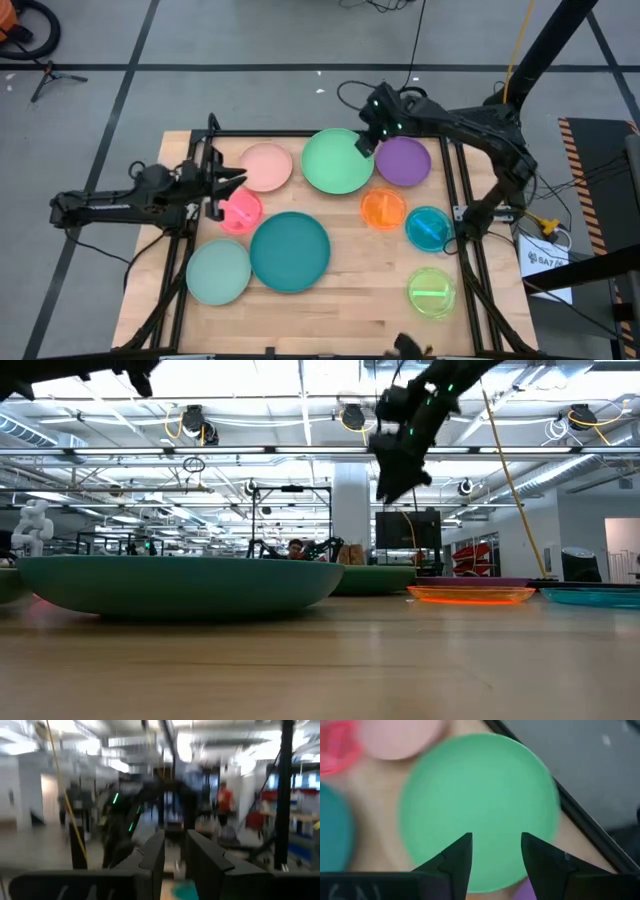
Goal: Stack plastic plates
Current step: Stack the dark blue plate on the green plate
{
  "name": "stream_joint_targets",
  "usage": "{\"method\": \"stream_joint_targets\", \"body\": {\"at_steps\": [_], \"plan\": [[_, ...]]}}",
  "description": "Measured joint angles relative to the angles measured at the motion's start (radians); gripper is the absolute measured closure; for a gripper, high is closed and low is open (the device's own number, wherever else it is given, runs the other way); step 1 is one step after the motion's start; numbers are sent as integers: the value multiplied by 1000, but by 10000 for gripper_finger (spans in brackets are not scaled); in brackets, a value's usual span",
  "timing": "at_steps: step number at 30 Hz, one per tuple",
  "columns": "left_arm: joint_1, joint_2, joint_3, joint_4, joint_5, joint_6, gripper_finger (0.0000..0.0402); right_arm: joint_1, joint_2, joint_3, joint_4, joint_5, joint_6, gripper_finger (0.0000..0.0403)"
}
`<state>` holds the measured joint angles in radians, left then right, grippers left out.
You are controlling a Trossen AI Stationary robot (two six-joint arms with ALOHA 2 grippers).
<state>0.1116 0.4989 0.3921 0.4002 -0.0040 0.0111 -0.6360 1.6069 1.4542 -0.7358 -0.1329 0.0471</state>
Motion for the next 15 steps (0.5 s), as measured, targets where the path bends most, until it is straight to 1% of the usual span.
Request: {"method": "stream_joint_targets", "body": {"at_steps": [4, 6, 8, 10, 12, 15], "plan": [[0, 103, 108, -241, -2, -53, 314, 110, -126, -130, 115, 0, -51, 239], [0, 159, 164, -383, -2, -75, 314, 171, -186, -217, 205, 1, -67, 239], [-2, 219, 210, -489, -2, -84, 314, 232, -243, -314, 306, 1, -83, 239], [-6, 276, 236, -552, -2, -93, 314, 292, -298, -414, 408, 0, -114, 239], [-13, 330, 240, -560, -3, -100, 314, 345, -343, -505, 502, 0, -145, 239], [-17, 401, 241, -557, -3, -105, 314, 400, -391, -614, 591, 0, -176, 238]]}}
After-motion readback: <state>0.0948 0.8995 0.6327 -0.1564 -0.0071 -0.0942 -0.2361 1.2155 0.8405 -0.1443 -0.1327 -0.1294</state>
